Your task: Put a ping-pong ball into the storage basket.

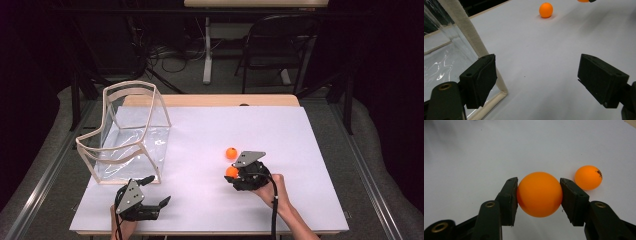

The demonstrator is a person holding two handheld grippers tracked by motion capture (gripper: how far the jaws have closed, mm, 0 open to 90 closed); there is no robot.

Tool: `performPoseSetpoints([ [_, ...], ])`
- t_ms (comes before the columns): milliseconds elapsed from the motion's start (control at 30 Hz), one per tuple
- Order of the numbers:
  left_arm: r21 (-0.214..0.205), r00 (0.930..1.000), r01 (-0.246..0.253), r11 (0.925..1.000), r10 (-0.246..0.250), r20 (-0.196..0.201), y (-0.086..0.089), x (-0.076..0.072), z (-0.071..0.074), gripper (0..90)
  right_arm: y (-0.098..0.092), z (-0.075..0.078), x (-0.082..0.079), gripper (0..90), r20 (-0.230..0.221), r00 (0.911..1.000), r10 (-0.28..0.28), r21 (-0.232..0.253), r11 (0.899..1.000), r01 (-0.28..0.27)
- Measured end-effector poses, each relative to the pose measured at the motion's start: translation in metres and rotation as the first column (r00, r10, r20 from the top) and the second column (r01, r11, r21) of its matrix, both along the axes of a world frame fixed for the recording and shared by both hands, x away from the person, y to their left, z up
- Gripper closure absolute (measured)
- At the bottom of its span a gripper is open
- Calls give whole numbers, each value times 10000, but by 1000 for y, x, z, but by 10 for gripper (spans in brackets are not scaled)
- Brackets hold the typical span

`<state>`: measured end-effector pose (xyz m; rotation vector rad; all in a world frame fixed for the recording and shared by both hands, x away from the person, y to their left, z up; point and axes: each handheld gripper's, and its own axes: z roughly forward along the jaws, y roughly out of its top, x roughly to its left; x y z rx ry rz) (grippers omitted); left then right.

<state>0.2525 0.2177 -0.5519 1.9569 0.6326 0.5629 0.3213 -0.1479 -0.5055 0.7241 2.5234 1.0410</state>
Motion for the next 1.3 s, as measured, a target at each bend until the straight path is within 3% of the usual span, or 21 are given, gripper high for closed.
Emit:
performPoseSetpoints([
  [1300,4,9999,128,9999,-128,-9,-2,1,0,157,35,3,13,505,-68,9985,541,310,9981,-538],
])
